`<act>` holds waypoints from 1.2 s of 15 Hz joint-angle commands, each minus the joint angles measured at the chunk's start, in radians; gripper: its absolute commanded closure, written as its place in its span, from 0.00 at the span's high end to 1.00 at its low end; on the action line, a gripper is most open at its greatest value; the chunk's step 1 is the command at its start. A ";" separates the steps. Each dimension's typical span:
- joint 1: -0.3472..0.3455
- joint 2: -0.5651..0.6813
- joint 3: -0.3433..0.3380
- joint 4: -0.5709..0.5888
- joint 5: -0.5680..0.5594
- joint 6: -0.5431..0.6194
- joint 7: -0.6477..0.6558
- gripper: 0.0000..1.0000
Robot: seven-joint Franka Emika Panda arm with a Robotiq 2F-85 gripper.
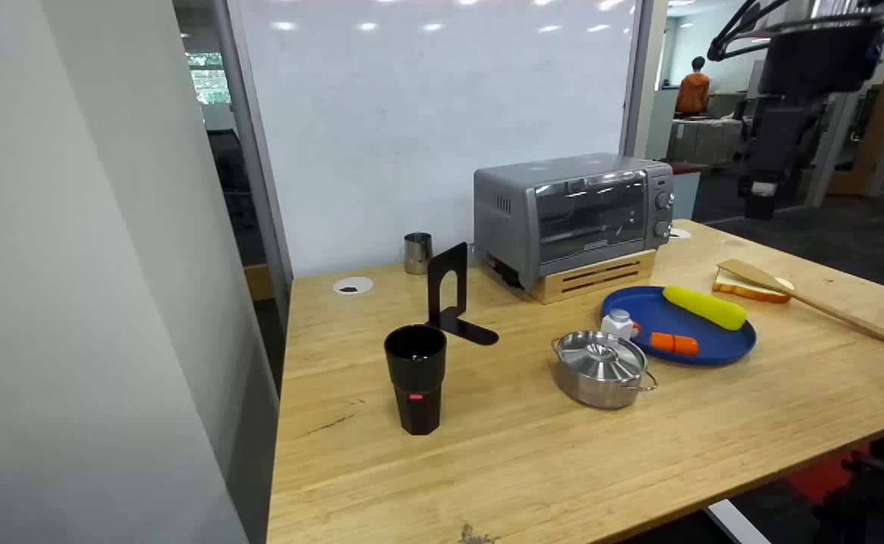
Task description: Put the slice of bread on the plate
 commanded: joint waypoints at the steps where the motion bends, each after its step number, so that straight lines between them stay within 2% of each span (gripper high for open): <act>1: -0.002 0.000 0.001 0.002 0.001 -0.002 -0.001 1.00; 12: -0.008 0.010 0.005 0.009 -0.009 0.009 0.007 1.00; 18: -0.081 -0.028 -0.088 -0.005 -0.117 0.053 -0.080 1.00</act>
